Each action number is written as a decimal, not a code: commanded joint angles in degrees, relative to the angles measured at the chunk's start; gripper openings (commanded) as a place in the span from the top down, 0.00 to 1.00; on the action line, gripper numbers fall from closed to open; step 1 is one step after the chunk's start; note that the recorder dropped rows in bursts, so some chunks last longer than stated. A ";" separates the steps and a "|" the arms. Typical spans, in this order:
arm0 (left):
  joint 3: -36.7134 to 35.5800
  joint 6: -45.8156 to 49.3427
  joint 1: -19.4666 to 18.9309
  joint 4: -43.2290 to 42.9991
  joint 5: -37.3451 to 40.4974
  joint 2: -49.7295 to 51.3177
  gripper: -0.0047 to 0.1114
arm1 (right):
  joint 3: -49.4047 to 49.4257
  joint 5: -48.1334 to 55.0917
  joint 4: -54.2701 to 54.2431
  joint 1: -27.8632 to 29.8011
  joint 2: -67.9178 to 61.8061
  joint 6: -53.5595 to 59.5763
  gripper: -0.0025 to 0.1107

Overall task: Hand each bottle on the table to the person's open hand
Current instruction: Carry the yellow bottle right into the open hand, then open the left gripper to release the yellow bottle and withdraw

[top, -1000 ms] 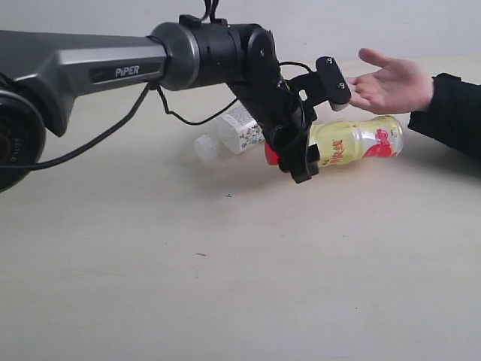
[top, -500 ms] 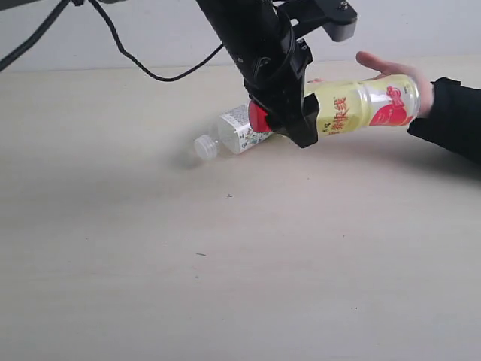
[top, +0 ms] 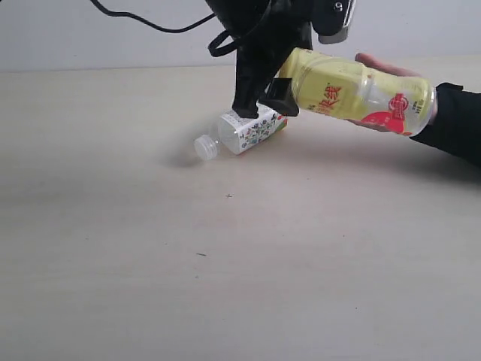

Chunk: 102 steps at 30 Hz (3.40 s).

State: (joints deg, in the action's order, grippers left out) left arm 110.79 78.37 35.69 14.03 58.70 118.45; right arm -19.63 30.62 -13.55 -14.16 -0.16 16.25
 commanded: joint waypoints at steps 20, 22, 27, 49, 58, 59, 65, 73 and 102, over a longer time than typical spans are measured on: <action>9.81 27.86 4.24 -1.64 -18.53 10.50 0.96 | 0.20 -0.38 0.16 0.18 0.16 0.00 0.98; 12.31 27.86 4.10 -1.75 -18.06 12.81 0.96 | 0.20 -0.38 0.16 0.18 0.16 0.00 0.98; 13.52 27.86 4.10 -4.76 -10.99 15.93 0.96 | 0.20 -0.38 0.16 0.18 0.16 0.11 0.98; 13.52 24.44 4.14 -6.63 -15.41 18.30 0.43 | 0.20 -0.38 0.16 0.18 0.16 0.11 0.98; 13.52 21.85 4.24 -6.37 -15.57 18.04 0.30 | 0.20 -0.38 0.16 0.18 0.16 0.11 0.98; 13.52 21.71 4.24 -6.37 -15.73 17.95 0.30 | 0.20 -0.38 0.16 0.18 0.16 0.11 0.98; 13.52 21.68 4.24 -6.37 -15.60 17.15 0.30 | 0.20 -0.38 0.16 0.18 0.16 0.11 0.98; 13.52 15.22 4.24 -6.37 -17.27 17.15 0.30 | 0.20 -0.38 0.16 0.18 0.16 -0.02 0.98; 13.52 15.36 4.37 -4.92 -17.85 13.40 0.30 | 0.20 -0.38 0.16 0.18 0.16 0.08 0.98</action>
State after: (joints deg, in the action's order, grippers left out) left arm 124.10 94.39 39.97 7.93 41.33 132.68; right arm -19.63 30.62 -13.55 -14.16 -0.16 16.25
